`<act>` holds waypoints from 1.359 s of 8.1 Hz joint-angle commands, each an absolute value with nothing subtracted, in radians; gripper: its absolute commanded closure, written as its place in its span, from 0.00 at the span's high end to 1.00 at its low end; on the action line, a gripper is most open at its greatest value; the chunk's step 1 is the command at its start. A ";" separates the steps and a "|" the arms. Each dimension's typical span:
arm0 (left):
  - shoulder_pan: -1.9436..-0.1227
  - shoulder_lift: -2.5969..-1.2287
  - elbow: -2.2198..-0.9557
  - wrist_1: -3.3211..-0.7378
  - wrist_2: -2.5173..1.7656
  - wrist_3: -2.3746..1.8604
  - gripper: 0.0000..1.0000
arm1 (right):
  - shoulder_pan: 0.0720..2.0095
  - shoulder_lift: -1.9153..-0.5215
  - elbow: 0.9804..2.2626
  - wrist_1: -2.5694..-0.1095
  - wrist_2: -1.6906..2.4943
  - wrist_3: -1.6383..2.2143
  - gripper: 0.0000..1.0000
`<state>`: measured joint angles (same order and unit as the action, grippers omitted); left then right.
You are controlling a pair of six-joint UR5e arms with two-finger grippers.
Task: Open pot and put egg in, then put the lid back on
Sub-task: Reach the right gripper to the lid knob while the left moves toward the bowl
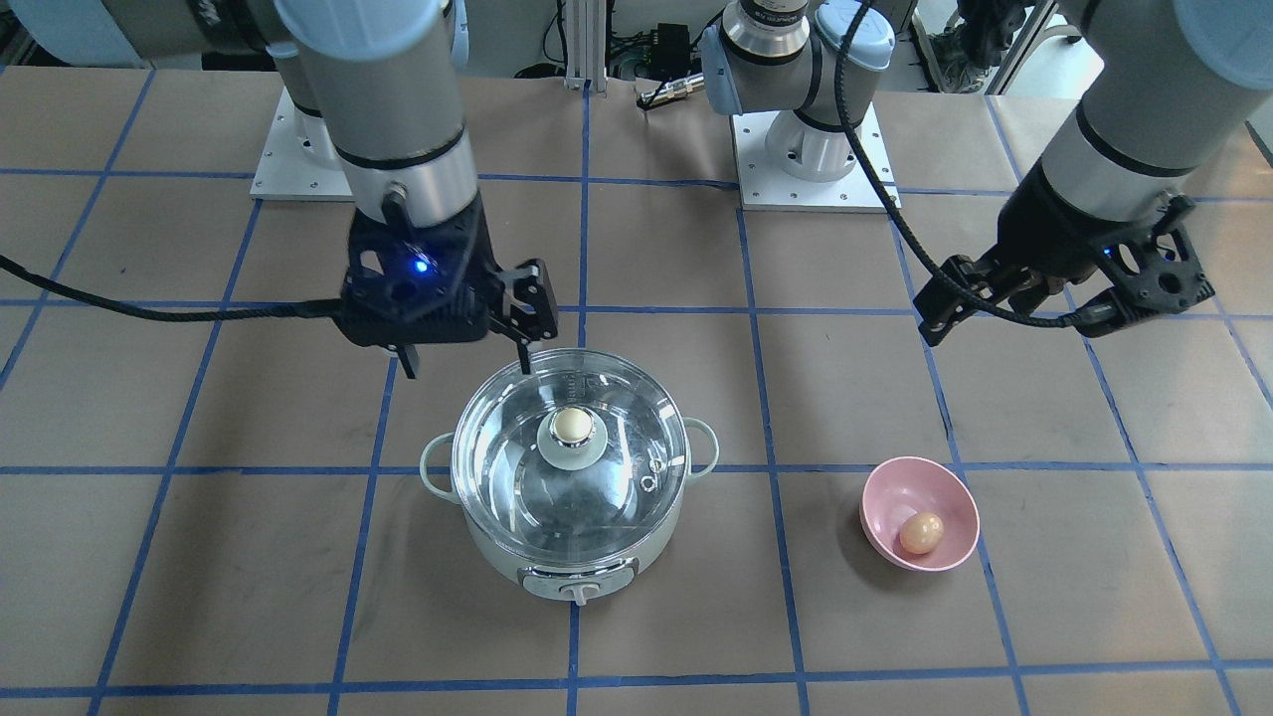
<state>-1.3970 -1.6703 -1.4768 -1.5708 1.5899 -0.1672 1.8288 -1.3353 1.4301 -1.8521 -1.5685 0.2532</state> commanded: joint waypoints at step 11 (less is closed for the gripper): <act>-1.367 -1.986 -1.486 -1.336 1.605 -1.003 0.74 | 1.936 -1.150 1.451 -1.968 -1.577 0.512 0.66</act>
<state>-1.3668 -1.9351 -1.4857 -1.3364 1.6046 -0.9952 1.9358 -1.1511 1.4500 -1.9666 -1.5812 0.5125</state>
